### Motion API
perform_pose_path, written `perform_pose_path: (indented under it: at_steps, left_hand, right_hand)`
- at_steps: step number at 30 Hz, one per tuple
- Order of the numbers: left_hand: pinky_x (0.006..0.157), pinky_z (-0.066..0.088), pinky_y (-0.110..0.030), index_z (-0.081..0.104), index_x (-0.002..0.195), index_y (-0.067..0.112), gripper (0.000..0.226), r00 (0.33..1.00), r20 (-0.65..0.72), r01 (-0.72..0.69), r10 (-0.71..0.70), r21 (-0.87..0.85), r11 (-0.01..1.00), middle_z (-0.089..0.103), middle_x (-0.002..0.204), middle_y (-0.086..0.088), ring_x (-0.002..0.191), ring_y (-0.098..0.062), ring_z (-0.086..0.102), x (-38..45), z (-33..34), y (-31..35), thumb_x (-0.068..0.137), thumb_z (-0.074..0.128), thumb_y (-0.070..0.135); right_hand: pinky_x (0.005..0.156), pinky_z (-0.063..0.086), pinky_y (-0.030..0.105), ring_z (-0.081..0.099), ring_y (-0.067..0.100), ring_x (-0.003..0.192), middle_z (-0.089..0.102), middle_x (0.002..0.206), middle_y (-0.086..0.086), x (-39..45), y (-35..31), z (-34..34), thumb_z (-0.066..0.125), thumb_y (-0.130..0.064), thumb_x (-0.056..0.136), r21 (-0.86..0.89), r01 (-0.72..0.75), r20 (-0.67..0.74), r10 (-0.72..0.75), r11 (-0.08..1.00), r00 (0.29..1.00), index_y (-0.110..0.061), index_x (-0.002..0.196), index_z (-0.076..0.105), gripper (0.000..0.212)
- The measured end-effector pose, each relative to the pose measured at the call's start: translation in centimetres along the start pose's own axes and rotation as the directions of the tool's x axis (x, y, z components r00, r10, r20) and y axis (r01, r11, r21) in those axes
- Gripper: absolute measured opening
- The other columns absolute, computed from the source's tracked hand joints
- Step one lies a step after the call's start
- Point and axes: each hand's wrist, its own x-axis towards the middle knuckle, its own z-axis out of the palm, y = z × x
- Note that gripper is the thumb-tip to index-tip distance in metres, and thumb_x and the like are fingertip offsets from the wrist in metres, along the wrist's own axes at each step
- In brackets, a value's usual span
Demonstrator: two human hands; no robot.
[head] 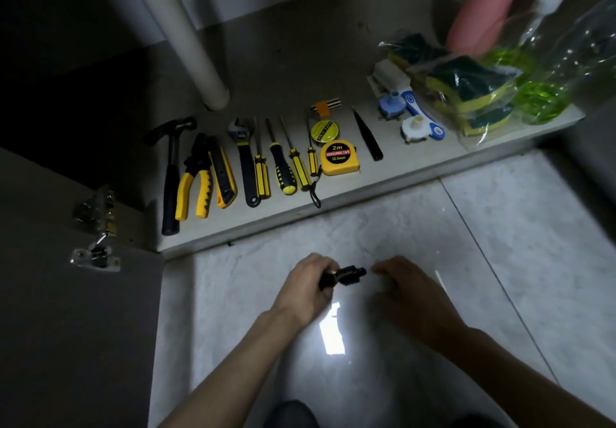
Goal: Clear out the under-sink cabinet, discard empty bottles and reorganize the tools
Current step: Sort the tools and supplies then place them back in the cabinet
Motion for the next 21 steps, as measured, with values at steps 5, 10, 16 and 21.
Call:
perform_pose_path:
  at_steps: [5,10,16,21]
  left_hand:
    - [0.094,0.047,-0.025,0.068,0.113,0.021,0.033,0.986,-0.008,-0.166,0.166,0.003,0.986,0.059,0.115,0.006,0.107,-0.012,0.057,2.1,-1.0,1.9,0.085,0.066,0.005]
    - [0.094,0.049,-0.029,0.068,0.113,0.032,0.022,0.987,-0.144,-0.078,0.077,-0.006,0.997,0.061,0.113,0.016,0.105,-0.004,0.056,0.0,-3.6,0.7,0.092,0.062,0.029]
    - [0.078,0.054,-0.033,0.07,0.101,0.028,0.013,0.956,-0.279,-0.098,0.09,-0.013,0.995,0.064,0.1,0.019,0.09,-0.001,0.059,-1.3,-7.0,3.0,0.094,0.059,0.023]
    - [0.087,0.052,-0.029,0.071,0.104,0.016,0.016,0.835,-0.427,-0.356,0.346,0.059,0.932,0.064,0.102,0.009,0.098,-0.006,0.058,1.5,-10.7,8.6,0.095,0.058,0.017]
  right_hand:
    - [0.088,0.054,0.034,0.046,0.014,0.12,0.038,0.141,-0.007,0.2,0.8,0.5,0.072,-0.041,0.085,-0.115,-0.022,-0.031,0.018,0.993,0.999,-0.027,0.144,0.044,0.067]
    - [0.08,0.052,0.032,0.045,0.014,0.114,0.045,0.126,-0.007,2.0,0.2,1.1,0.071,-0.045,0.084,-0.179,0.008,-0.007,-0.009,0.984,1.0,-0.027,0.133,0.052,0.055]
    - [0.069,0.039,0.026,0.049,0.013,0.096,0.042,0.092,-0.014,3.7,-0.9,0.9,0.057,-0.033,0.095,-0.113,-0.043,-0.055,0.037,0.993,0.998,-0.028,0.099,0.061,0.007]
    - [0.065,0.034,0.015,0.05,0.003,0.079,0.051,0.086,-0.017,2.7,0.2,-4.2,0.067,-0.032,0.092,-0.005,-0.011,-0.29,0.009,1.0,0.957,-0.031,0.097,0.064,0.005]
